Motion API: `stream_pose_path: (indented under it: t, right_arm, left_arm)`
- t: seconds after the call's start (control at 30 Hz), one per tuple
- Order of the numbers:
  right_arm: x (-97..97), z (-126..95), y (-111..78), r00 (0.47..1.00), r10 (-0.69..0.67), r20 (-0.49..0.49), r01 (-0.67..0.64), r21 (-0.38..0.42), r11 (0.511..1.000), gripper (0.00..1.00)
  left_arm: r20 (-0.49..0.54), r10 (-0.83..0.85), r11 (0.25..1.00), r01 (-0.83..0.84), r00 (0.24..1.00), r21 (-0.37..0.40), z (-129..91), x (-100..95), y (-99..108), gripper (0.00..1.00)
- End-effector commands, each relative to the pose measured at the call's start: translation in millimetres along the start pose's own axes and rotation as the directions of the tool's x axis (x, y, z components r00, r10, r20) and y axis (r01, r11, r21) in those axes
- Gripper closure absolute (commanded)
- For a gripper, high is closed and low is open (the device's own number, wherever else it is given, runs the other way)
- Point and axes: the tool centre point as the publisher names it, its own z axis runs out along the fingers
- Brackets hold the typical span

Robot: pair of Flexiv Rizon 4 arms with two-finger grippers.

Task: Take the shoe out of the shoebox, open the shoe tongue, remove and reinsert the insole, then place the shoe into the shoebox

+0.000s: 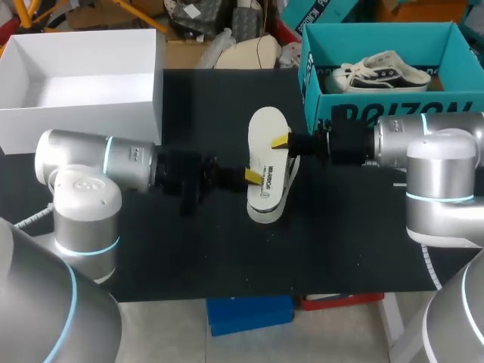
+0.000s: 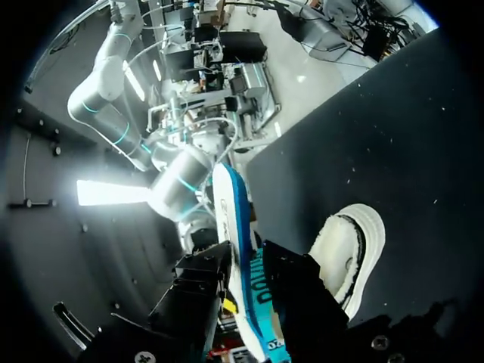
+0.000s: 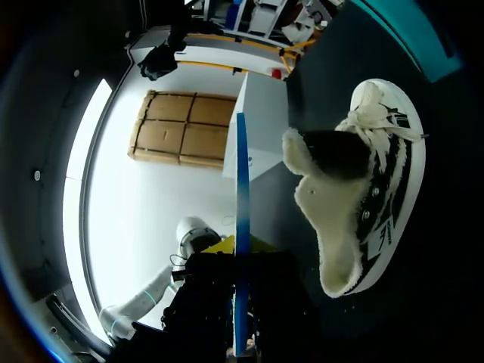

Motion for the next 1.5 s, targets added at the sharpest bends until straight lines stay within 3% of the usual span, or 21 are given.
stream_pose_path:
  t: [0.03, 0.17, 0.3, 0.37, 0.4, 0.47, 0.5, 0.63, 1.3, 1.5]
  right_arm:
    - [0.2, 1.1, -0.6, 1.000, 0.001, 0.002, -0.001, -0.003, 1.000, 1.00]
    - [0.2, 1.1, -0.6, 1.000, 0.001, 0.002, -0.001, -0.003, 1.000, 1.00]
    - [0.2, 1.1, -0.6, 1.000, 0.001, 0.002, -0.001, -0.003, 1.000, 1.00]
    - [0.2, 1.1, -0.6, 1.000, 0.001, 0.002, -0.001, -0.003, 1.000, 1.00]
    - [0.2, 1.1, -0.6, 1.000, 0.001, 0.002, -0.001, -0.003, 1.000, 1.00]
    - [0.2, 1.1, -0.6, 1.000, 0.001, 0.002, -0.001, -0.003, 1.000, 1.00]
    - [0.2, 1.1, -0.6, 1.000, 0.001, 0.002, -0.001, -0.003, 1.000, 1.00]
    - [0.2, 1.1, -0.6, 1.000, 0.001, 0.002, -0.001, -0.003, 1.000, 1.00]
    - [0.2, 1.1, -0.6, 1.000, 0.001, 0.002, -0.001, -0.003, 1.000, 1.00]
    - [0.2, 1.1, -0.6, 1.000, 0.001, 0.002, -0.001, -0.003, 1.000, 1.00]
  left_arm:
    - [-0.158, -0.041, 0.999, 0.036, 0.987, -0.036, -21.0, -9.8, -1.6, 0.00]
    - [-0.306, -0.069, 0.996, 0.045, 0.950, -0.083, -39.5, -13.9, 4.4, 0.00]
    - [-0.468, -0.059, 0.995, 0.017, 0.882, -0.094, -43.5, -25.6, 9.7, 0.00]
    - [-0.569, -0.037, 0.996, -0.017, 0.822, -0.088, -40.6, -33.4, 9.5, 0.00]
    - [-0.679, -0.016, 0.995, -0.057, 0.734, -0.086, -38.2, -34.6, 9.1, 0.00]
    - [-0.691, -0.009, 0.997, -0.049, 0.723, -0.064, -31.7, -40.7, 7.0, 0.00]
    - [-0.743, 0.009, 0.997, -0.061, 0.669, -0.043, -28.1, -42.5, 5.3, 0.00]
    - [-0.789, 0.054, 0.998, -0.064, 0.612, 0.019, -14.2, -50.6, 4.2, 0.00]
    - [-0.789, 0.054, 0.998, -0.064, 0.612, 0.019, -14.2, -50.6, 4.2, 0.00]
    - [-0.866, -0.030, 0.999, 0.006, 0.499, -0.031, -2.9, -57.8, 15.8, 0.00]
